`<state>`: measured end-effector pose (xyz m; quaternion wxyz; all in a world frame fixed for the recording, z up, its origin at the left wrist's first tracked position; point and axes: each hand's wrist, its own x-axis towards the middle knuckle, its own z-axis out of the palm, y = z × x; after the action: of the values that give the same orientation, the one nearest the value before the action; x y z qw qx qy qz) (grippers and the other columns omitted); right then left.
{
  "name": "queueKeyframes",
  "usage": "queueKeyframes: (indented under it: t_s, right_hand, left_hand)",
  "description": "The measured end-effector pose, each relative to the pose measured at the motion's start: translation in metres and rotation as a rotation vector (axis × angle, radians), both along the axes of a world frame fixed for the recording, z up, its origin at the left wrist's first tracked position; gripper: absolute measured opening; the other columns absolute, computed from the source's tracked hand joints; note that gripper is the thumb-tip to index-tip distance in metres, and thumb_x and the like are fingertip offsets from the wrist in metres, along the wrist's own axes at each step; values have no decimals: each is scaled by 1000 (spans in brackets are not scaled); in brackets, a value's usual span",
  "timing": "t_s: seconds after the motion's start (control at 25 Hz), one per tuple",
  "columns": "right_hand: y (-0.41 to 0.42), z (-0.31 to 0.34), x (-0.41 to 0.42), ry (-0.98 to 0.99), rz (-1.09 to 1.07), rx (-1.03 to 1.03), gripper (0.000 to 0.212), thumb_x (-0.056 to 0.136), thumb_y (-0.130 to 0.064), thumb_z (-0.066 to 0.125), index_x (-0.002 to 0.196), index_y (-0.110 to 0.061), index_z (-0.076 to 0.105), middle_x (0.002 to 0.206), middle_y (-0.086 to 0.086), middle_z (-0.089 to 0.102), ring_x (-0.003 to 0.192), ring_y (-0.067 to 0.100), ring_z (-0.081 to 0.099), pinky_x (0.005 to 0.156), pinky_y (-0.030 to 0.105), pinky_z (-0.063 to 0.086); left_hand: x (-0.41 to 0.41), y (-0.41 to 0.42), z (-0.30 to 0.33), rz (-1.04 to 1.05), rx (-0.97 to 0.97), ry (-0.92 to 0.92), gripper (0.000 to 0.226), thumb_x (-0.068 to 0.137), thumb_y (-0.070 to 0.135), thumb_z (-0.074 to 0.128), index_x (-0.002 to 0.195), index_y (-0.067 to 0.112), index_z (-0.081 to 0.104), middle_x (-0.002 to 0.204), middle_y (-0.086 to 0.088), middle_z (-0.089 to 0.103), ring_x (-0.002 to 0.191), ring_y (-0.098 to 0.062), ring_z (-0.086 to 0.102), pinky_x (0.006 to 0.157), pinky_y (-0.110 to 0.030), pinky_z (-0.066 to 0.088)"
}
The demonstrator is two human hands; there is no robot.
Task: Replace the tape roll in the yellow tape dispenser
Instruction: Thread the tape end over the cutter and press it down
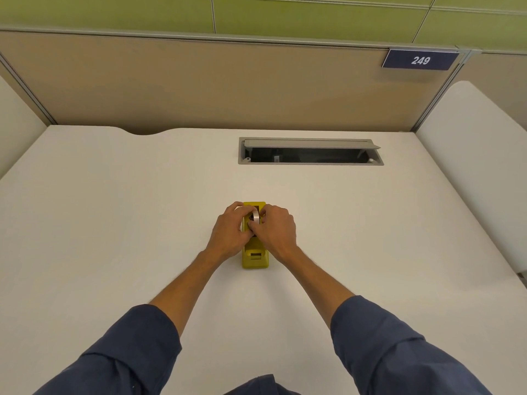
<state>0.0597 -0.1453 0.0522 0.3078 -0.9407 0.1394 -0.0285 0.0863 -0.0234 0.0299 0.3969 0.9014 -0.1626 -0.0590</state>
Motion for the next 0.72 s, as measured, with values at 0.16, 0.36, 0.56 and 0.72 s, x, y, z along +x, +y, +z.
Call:
queueKeyframes:
  t_s: [0.16,0.36,0.56,0.72]
  right_hand:
    - [-2,-2,0,5,20,-23,16,78,-29,68,84,-15,65,76,1,64,68,22,60,56,30,45]
    - [-1,-4,-2,-9,8,-24,22,77,-34,69,91,-17,67,80,-1,67,71,19,62,58,28,46]
    - [-7,-3,-2,-9,30,5,27,77,-42,67,94,-21,66,78,-7,65,70,15,60,55,25,41]
    - [-12,0,-2,-78,62,80,26,82,-41,61,98,-21,66,85,-9,65,79,14,61,63,28,47]
  left_hand:
    - [1,2,-3,-5,33,19,47,80,20,66,126,25,57,141,-2,46,120,-25,51,96,-41,48]
    - [1,5,-5,-28,52,66,52,80,23,68,129,27,54,145,-1,41,124,-26,47,99,-40,46]
    - [2,6,-3,-25,57,94,47,83,25,64,129,25,54,147,-2,39,127,-26,44,102,-44,44]
    - [3,5,1,-20,12,81,34,91,27,56,125,24,57,142,-2,44,124,-25,46,100,-41,46]
